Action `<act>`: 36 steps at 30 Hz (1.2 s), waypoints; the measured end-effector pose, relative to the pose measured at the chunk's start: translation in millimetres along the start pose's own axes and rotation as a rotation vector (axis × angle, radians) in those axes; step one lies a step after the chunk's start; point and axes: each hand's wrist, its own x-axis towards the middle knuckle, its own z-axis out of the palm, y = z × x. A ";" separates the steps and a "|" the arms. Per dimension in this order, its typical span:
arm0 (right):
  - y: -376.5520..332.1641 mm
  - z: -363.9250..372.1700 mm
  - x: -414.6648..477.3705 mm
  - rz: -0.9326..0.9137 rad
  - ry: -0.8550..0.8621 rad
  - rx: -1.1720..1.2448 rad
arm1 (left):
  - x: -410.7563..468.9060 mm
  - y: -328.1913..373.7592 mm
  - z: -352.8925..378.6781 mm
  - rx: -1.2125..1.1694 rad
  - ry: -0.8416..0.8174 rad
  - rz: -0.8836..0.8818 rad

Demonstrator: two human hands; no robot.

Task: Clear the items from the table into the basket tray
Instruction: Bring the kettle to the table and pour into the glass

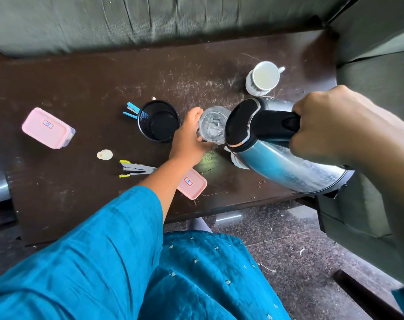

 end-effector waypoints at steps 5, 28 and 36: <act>0.0 0.5 0.8 0.001 0.011 -0.007 | -0.5 2.3 -1.0 0.033 0.008 0.003; 1.7 8.9 4.8 -0.007 0.032 0.000 | -9.4 14.8 -3.1 0.224 0.036 0.059; 0.7 9.7 4.6 0.002 0.031 0.005 | -10.0 15.4 -4.3 0.262 0.034 0.073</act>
